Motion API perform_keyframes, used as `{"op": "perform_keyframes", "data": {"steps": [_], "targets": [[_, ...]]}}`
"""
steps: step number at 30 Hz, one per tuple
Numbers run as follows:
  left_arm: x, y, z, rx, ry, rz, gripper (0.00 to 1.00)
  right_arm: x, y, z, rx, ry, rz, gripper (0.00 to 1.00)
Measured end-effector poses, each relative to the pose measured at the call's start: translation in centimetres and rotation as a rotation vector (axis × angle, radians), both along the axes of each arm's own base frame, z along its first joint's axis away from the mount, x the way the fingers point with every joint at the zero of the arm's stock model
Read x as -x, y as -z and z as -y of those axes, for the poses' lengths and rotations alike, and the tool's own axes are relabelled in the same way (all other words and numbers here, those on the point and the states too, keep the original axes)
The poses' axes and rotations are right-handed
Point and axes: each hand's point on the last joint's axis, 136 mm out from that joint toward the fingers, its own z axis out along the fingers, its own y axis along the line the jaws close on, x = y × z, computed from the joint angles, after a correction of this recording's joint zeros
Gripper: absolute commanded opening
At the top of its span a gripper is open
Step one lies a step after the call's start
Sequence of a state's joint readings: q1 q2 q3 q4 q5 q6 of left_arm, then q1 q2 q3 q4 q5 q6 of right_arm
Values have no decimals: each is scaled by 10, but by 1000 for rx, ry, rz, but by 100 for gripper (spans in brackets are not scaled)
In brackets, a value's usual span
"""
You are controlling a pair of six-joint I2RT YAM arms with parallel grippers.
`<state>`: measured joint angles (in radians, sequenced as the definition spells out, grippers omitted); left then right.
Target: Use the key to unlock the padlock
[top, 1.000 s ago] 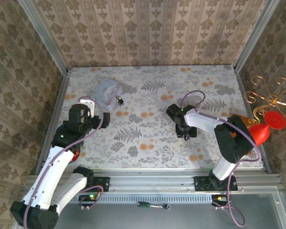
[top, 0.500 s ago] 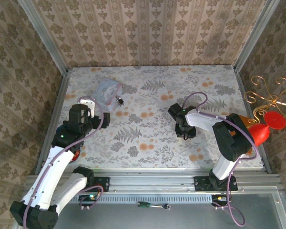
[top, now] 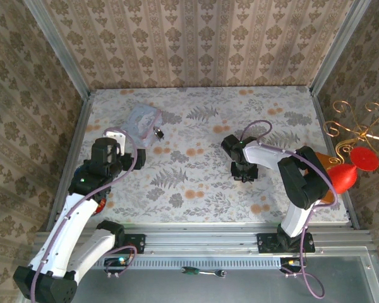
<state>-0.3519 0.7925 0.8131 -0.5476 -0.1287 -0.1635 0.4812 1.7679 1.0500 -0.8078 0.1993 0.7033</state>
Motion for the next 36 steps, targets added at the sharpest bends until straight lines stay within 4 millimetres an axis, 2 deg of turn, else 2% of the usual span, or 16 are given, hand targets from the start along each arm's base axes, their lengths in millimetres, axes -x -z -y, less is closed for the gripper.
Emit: {"op": "perform_keyframes", "data": {"steps": [3, 10, 14, 17, 22, 25, 29, 32, 36], "targets": [[0, 1, 0, -1, 0, -4, 100, -2, -1, 0, 3, 1, 7, 19], [-3, 4, -4, -5, -16, -13, 100, -17, -4, 1, 9, -11, 61, 0], [-4, 6, -6, -7, -25, -21, 100, -24, -6, -8, -19, -30, 98, 0], [-5, 7, -4, -2, -17, -28, 100, -28, -18, -24, -68, -63, 146, 0], [-4, 11, 10, 35, 49, -54, 100, -34, -58, -62, -217, -101, 260, 0], [-3, 11, 19, 66, 91, -59, 100, -37, -90, -91, -336, -151, 357, 0], [1, 9, 33, 117, 159, -68, 99, -36, -140, -134, -493, -300, 504, 0], [6, 7, 46, 176, 218, -92, 96, -27, -175, -162, -560, -466, 614, 0], [5, -3, 65, 267, 269, -146, 91, 0, -214, -192, -618, -712, 783, 0]]}}
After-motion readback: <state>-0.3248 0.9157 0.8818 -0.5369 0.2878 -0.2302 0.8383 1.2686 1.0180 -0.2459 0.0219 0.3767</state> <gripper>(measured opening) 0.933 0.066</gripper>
